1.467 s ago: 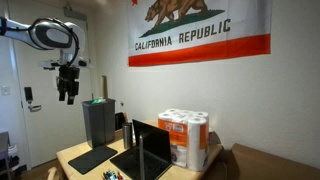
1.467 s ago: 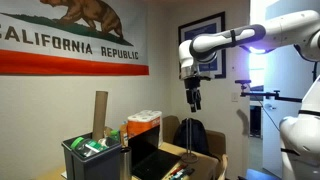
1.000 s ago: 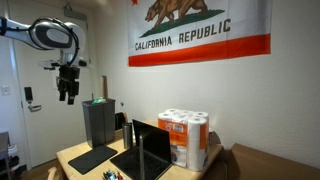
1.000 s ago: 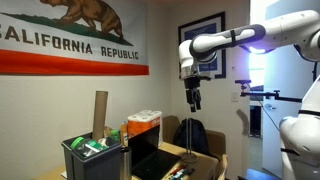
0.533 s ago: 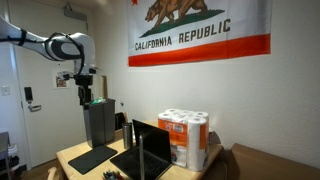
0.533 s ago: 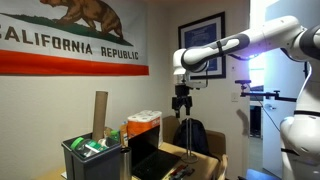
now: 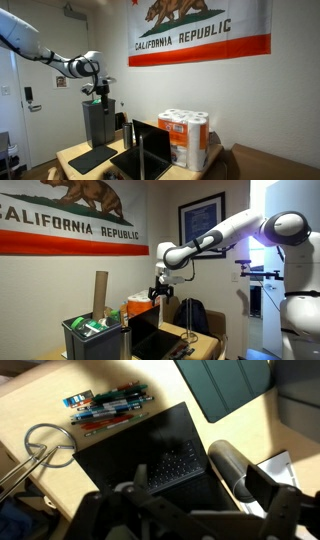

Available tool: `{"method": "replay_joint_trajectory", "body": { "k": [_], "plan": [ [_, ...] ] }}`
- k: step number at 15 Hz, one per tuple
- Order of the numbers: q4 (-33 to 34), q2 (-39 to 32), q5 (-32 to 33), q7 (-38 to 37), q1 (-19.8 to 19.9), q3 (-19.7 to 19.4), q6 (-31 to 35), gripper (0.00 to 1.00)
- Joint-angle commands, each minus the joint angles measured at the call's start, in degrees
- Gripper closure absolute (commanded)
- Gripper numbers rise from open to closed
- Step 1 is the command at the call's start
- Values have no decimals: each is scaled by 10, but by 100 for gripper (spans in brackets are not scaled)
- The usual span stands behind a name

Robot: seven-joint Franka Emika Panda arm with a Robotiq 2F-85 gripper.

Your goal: Close the laptop

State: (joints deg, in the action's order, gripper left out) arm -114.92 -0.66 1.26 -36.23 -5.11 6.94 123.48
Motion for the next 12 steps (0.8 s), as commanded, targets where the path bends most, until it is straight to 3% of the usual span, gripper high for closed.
{"method": "replay_joint_trajectory", "body": {
  "k": [1, 7, 12],
  "plan": [
    [71, -70, 77, -125, -12, -7, 15, 0],
    [155, -159, 179, -295, -48, -40, 27, 0],
    [209, -230, 224, -387, -77, -74, 50, 0]
  ]
}}
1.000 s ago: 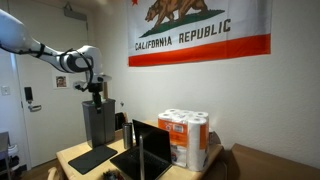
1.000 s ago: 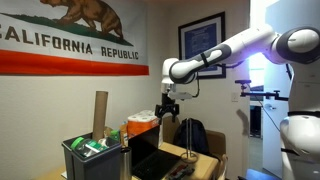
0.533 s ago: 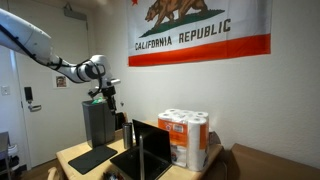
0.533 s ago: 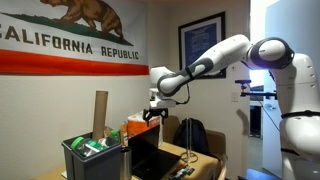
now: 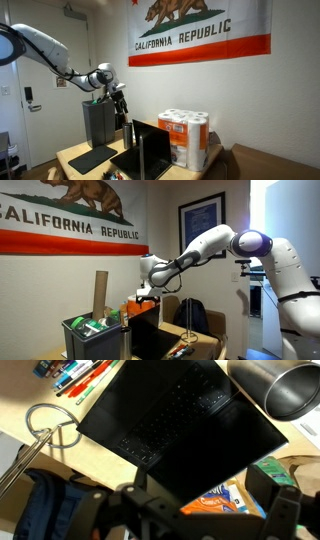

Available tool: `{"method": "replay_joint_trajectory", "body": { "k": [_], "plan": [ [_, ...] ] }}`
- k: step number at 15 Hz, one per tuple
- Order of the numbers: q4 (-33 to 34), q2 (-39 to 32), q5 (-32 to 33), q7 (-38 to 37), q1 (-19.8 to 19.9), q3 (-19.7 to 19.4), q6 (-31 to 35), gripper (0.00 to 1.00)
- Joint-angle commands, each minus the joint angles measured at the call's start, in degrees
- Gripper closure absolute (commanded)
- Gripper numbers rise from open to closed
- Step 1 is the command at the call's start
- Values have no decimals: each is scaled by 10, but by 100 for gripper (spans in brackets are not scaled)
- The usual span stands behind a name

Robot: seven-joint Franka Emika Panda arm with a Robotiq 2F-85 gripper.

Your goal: Close the laptop

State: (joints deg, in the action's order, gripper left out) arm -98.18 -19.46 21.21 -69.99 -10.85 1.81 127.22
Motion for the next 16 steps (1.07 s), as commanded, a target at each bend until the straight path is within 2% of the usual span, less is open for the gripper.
{"method": "replay_joint_trajectory", "body": {
  "k": [1, 8, 16],
  "plan": [
    [52, -57, 35, -67, -27, -30, 17, 0],
    [125, -133, 94, -153, -70, -76, 38, 0],
    [163, -186, 97, -173, -94, -92, 35, 0]
  ]
}}
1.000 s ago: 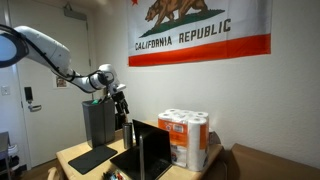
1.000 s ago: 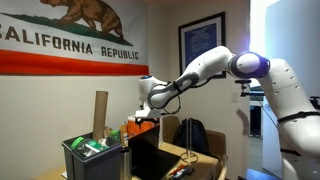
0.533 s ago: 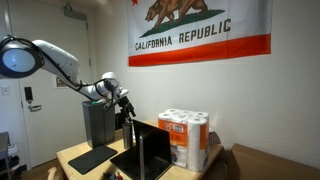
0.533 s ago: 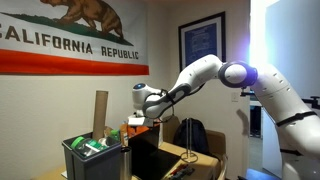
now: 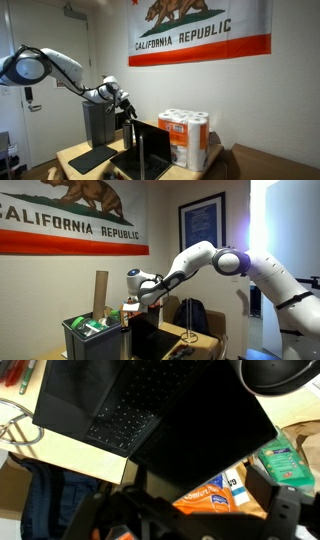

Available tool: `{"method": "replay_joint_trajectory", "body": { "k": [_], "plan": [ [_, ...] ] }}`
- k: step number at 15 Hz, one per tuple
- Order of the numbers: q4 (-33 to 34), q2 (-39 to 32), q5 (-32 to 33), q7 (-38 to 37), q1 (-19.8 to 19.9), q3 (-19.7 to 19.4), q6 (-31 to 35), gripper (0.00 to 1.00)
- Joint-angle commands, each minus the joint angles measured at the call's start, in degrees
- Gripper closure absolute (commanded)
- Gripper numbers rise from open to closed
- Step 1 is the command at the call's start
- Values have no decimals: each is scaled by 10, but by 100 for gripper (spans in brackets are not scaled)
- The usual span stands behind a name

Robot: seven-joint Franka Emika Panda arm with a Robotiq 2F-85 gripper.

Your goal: Close the laptop

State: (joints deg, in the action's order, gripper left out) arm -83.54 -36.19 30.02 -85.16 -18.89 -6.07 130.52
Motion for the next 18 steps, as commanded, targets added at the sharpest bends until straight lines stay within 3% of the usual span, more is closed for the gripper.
{"method": "replay_joint_trajectory", "body": {
  "k": [1, 9, 18],
  "plan": [
    [15, -21, 9, -23, -17, -14, 0, 0],
    [5, -19, 18, -35, -34, -25, 1, 0],
    [67, -69, 11, -26, -29, -35, -2, 0]
  ]
}}
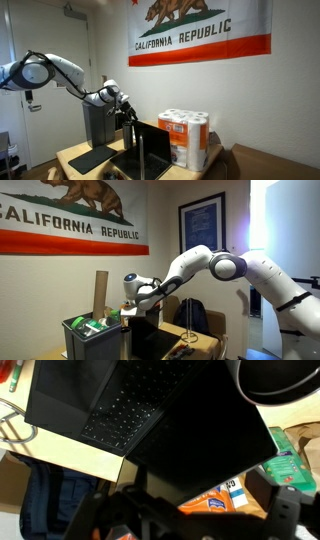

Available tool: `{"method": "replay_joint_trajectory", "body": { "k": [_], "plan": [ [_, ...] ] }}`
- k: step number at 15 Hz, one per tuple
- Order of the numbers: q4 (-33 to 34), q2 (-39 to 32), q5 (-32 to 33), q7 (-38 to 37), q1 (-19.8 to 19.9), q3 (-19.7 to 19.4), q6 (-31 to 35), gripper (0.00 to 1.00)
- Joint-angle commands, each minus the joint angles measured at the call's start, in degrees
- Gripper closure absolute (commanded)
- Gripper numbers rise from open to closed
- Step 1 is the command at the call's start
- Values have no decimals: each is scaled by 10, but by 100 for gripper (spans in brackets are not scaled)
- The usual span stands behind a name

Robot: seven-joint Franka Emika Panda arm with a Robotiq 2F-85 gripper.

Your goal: Close the laptop

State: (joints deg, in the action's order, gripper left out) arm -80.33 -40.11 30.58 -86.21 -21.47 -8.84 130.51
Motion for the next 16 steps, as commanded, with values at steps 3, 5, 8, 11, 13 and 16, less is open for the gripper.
{"method": "replay_joint_trajectory", "body": {
  "k": [3, 5, 8, 11, 13, 16],
  "plan": [
    [42, -45, 0, -14, -6, -8, -2, 0],
    [25, -37, -3, -11, -7, -5, -2, 0],
    [-1, -11, -11, 1, -9, 1, -23, 0],
    [-38, 31, -30, 25, -6, 19, -66, 0],
    [-68, 66, -39, 34, -5, 31, -101, 0],
    [-107, 115, -55, 52, 0, 53, -152, 0]
  ]
}}
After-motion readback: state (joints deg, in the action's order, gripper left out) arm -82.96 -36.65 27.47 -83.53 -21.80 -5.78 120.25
